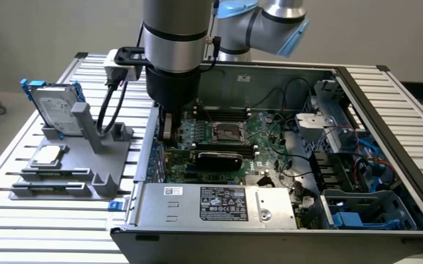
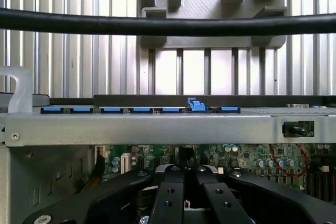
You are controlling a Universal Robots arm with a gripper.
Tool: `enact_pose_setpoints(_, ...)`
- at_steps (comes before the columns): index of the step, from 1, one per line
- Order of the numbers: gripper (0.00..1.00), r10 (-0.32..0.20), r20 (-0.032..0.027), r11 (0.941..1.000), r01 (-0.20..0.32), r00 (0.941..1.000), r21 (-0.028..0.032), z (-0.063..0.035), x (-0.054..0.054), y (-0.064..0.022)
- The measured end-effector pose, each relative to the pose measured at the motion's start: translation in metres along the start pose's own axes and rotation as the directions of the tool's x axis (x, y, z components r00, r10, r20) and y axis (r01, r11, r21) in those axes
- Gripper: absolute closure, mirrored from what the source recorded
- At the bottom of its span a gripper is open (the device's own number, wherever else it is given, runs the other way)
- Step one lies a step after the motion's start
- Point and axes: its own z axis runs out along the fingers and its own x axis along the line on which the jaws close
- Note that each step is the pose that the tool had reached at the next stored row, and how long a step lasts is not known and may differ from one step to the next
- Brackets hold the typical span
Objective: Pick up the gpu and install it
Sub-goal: 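Press down on the gpu until it lock into place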
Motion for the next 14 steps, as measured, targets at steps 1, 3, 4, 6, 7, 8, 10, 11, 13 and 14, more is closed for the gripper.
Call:
enact_pose_setpoints(1, 0.89, 0.001, 0.0001, 1.0000, -0.001, 1.0000, 0.0000, 0.0003, 0.0000, -0.0002)
enact_pose_setpoints(3, 0.89, 0.005, 0.0004, 1.0000, -0.005, 1.0000, -0.0001, 0.0014, 0.0000, -0.0003)
enact_pose_setpoints(4, 0.89, 0.008, 0.0010, 1.0000, -0.008, 1.0000, -0.0005, 0.0020, 0.0000, -0.0004)
enact_pose_setpoints(6, 0.89, 0.018, 0.0019, 0.9998, -0.018, 0.9998, -0.0024, 0.0029, 0.0000, -0.0005)
enact_pose_setpoints(7, 0.89, 0.025, 0.0023, 0.9997, -0.025, 0.9997, -0.0044, 0.0030, 0.0000, -0.0005)
enact_pose_setpoints(8, 0.89, 0.032, 0.0031, 0.9995, -0.032, 0.9995, -0.0070, 0.0031, 0.0000, -0.0006)
enact_pose_setpoints(10, 0.89, 0.048, 0.0048, 0.9988, -0.048, 0.9988, -0.0124, 0.0034, 0.0000, -0.0006)
enact_pose_setpoints(11, 0.89, 0.056, 0.0055, 0.9983, -0.056, 0.9984, -0.0151, 0.0034, 0.0000, -0.0006)
enact_pose_setpoints(13, 0.89, 0.070, 0.0067, 0.9974, -0.070, 0.9975, -0.0197, 0.0034, -0.0001, -0.0006)
enact_pose_setpoints(14, 0.89, 0.074, 0.0073, 0.9970, -0.074, 0.9972, -0.0211, 0.0035, -0.0002, -0.0006)
